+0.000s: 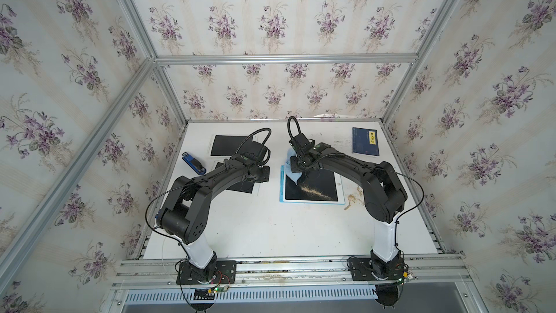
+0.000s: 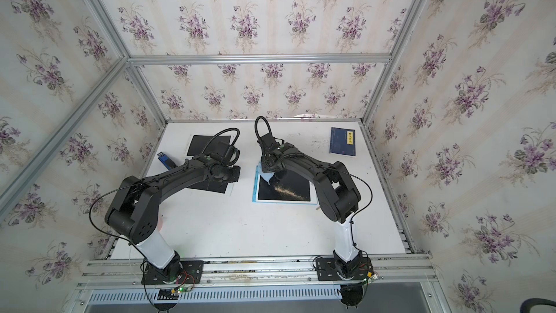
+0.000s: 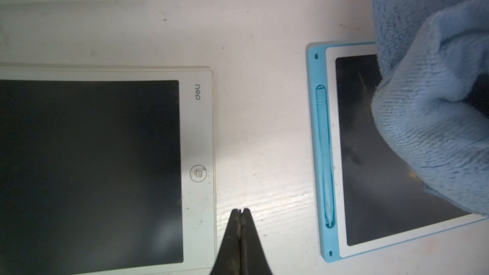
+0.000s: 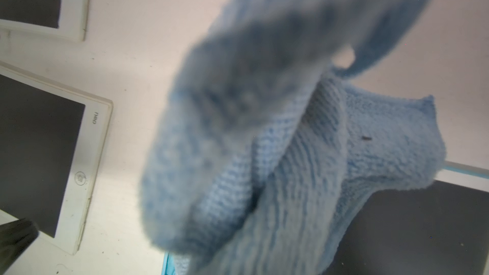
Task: Wipe the drawing tablet
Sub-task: Wipe the dirt from the drawing tablet.
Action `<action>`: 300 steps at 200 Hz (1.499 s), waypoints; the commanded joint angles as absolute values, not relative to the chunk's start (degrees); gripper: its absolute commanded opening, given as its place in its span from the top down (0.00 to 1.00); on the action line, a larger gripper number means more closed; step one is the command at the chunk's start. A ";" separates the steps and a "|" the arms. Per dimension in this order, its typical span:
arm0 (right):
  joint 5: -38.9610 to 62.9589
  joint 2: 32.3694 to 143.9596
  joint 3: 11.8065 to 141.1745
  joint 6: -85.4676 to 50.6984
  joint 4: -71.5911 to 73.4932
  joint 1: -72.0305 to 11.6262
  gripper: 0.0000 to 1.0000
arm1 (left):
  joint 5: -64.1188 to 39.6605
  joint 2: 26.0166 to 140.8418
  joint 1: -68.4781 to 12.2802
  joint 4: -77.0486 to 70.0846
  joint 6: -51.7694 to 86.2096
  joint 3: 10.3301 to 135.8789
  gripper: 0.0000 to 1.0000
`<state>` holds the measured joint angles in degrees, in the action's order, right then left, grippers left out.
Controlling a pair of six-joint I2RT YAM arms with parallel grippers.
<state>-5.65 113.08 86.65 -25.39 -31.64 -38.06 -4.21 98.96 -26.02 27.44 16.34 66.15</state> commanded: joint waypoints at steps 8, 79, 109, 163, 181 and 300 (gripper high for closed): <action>-5.60 112.32 86.66 -26.36 -30.84 -37.19 1.00 | -4.11 101.86 -28.21 28.52 16.00 69.54 0.90; 1.18 115.76 84.12 -28.13 -27.09 -37.18 1.00 | -8.32 114.29 -32.66 29.72 17.48 78.31 0.83; 2.00 117.87 83.70 -28.97 -25.78 -37.18 1.00 | -8.15 115.40 -33.18 29.33 17.29 78.50 0.83; 1.85 118.65 82.77 -28.65 -24.79 -37.18 1.00 | -7.00 118.64 -34.27 32.42 16.31 81.36 0.82; 2.50 119.00 82.40 -28.39 -24.62 -37.18 1.00 | -4.44 119.37 -34.41 34.69 15.38 82.12 0.82; -1.06 108.99 65.29 -28.12 -23.05 -37.26 1.00 | 2.98 124.28 -35.90 40.45 11.79 83.15 0.83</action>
<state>1.69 110.54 68.18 -28.51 -16.47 -36.53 0.01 121.16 -35.75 34.98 13.10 84.86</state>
